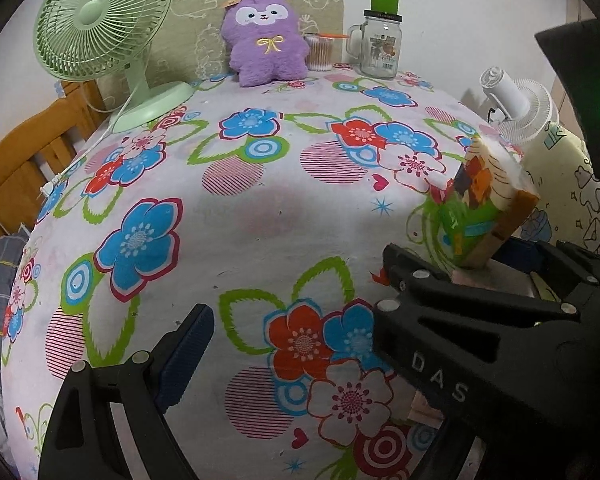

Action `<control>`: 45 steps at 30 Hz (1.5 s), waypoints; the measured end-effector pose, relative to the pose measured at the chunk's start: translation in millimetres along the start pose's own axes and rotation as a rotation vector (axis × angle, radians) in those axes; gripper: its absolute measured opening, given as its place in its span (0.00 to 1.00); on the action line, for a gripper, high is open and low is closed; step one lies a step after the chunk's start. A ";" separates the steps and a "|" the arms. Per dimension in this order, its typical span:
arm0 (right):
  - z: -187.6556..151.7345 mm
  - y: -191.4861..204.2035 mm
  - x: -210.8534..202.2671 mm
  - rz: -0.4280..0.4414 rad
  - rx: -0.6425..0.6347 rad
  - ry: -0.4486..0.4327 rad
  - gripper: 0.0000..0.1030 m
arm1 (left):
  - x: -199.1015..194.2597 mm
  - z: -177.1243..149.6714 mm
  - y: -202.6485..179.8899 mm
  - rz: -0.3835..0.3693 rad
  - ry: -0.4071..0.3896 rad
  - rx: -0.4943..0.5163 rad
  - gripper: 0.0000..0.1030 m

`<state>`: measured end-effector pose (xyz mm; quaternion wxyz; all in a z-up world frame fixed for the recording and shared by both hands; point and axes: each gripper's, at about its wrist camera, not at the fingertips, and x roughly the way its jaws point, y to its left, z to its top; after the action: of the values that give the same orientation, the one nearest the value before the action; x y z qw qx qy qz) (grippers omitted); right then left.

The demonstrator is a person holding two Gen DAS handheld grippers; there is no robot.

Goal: Organize soft objects
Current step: 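Grasp the green-orange tissue pack with the right tool while the left approaches the pink card, then grasp the pink card with the left tool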

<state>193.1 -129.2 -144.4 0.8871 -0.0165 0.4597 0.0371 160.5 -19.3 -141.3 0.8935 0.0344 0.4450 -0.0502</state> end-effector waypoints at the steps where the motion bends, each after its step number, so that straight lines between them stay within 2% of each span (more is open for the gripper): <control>1: 0.0 -1.5 -1.3 -0.021 0.000 -0.013 0.42 | -0.1 0.2 -0.8 0.003 0.000 0.001 0.90; 3: 0.7 -4.5 -1.4 -0.019 -0.006 -0.015 0.29 | -1.1 0.3 -3.4 -0.001 -0.002 0.007 0.90; 9: -1.2 -7.3 -7.6 -0.006 -0.017 -0.036 0.20 | -2.1 -1.1 -11.4 0.001 -0.008 0.027 0.90; 18: -7.9 -6.9 -36.2 -0.014 -0.033 -0.094 0.20 | -14.3 -4.3 -22.6 -0.039 -0.039 0.045 0.90; 23: -18.4 -12.7 -43.0 -0.037 -0.024 -0.090 0.20 | -17.0 -10.0 -32.8 -0.077 -0.034 0.073 0.79; 29: -32.5 -21.7 -47.6 -0.035 0.021 -0.086 0.20 | -20.1 -16.0 -44.5 -0.105 -0.053 0.124 0.78; 33: -39.9 -25.5 -49.6 -0.042 0.042 -0.084 0.20 | -18.8 -20.4 -50.2 -0.159 -0.046 0.158 0.77; 38: -46.0 -29.9 -47.7 -0.031 0.063 -0.073 0.20 | -15.9 -24.8 -55.1 -0.203 -0.035 0.178 0.70; 40: -50.5 -32.0 -46.3 -0.032 0.072 -0.065 0.20 | -16.1 -27.7 -58.1 -0.182 -0.042 0.200 0.67; 45: -54.9 -34.8 -49.5 -0.015 0.094 -0.076 0.20 | -19.1 -30.0 -60.5 -0.208 -0.059 0.222 0.49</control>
<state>122.8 -169.9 -135.8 0.9039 0.0232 0.4269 0.0094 118.0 -75.0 -145.0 0.8868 0.0851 0.4114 -0.1925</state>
